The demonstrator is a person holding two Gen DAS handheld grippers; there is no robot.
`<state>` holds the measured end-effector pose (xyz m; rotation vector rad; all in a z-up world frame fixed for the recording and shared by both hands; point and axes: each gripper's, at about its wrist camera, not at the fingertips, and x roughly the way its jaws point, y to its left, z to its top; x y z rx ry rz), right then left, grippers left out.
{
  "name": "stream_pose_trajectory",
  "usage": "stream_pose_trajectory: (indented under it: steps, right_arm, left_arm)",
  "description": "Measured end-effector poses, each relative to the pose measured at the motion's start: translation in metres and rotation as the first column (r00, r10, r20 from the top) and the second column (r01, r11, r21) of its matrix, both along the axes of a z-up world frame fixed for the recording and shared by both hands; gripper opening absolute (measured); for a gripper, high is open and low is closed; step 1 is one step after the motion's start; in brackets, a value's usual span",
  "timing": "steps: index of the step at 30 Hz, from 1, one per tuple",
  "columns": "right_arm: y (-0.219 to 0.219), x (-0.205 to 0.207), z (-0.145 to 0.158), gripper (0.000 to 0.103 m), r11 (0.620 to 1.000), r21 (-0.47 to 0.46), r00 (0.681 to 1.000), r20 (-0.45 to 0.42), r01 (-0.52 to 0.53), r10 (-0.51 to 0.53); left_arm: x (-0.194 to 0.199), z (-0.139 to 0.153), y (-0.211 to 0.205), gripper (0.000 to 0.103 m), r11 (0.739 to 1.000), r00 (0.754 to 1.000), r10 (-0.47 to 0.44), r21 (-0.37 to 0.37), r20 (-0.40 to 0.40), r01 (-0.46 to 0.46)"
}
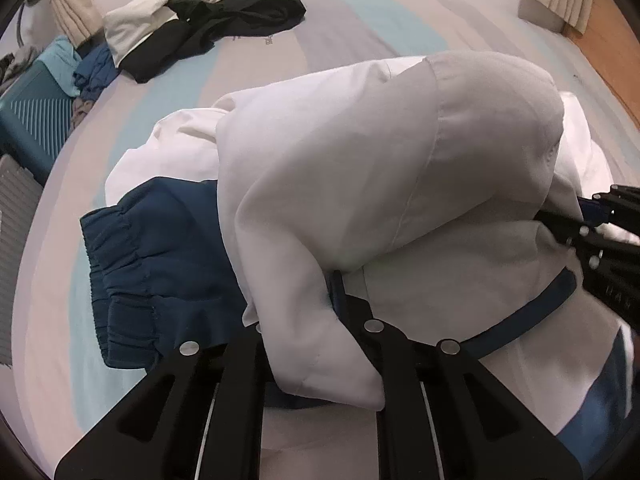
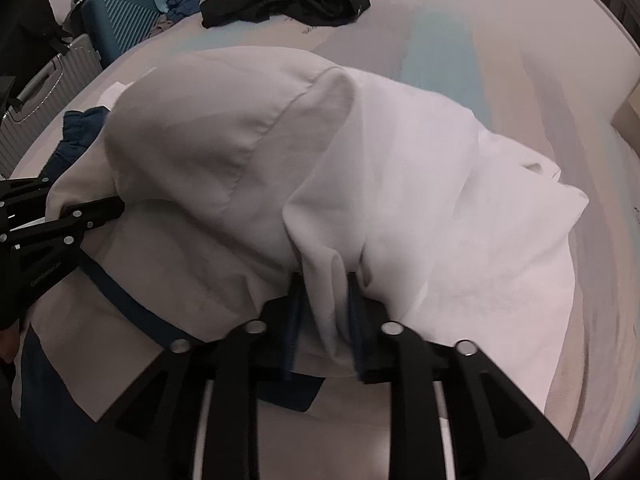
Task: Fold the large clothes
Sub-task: 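Lay the white hood onto the jacket body and open both tools, then move both open tools back along the jacket to its blue hem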
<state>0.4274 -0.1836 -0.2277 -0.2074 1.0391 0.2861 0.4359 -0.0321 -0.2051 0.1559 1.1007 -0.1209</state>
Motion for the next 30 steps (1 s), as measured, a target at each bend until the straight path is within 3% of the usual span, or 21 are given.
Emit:
stream_pose_trajectory:
  steps: [2, 10, 18, 30]
  right_arm:
    - [0.0, -0.002, 0.003, 0.041, 1.0, 0.004, 1.0, 0.019, -0.007, 0.007]
    - [-0.005, -0.01, 0.022, 0.065, 0.998, 0.051, 0.997, 0.068, 0.024, -0.027]
    - [-0.014, -0.023, 0.039, 0.092, 0.996, 0.08, 0.991, 0.118, 0.047, -0.057]
    - [-0.033, -0.048, 0.059, 0.094, 0.992, 0.094, 0.989, 0.117, 0.079, -0.09]
  left_arm:
    - [0.001, 0.005, 0.001, 0.02, 1.0, 1.0, 0.004, -0.015, 0.002, -0.004]
    - [-0.011, 0.03, -0.011, 0.088, 1.0, 0.997, 0.011, -0.027, 0.082, -0.009]
    - [-0.022, 0.044, -0.004, 0.091, 0.996, 0.994, 0.068, -0.067, 0.083, -0.062]
    - [-0.054, 0.075, 0.004, 0.097, 0.991, 0.987, 0.115, -0.076, 0.113, -0.107]
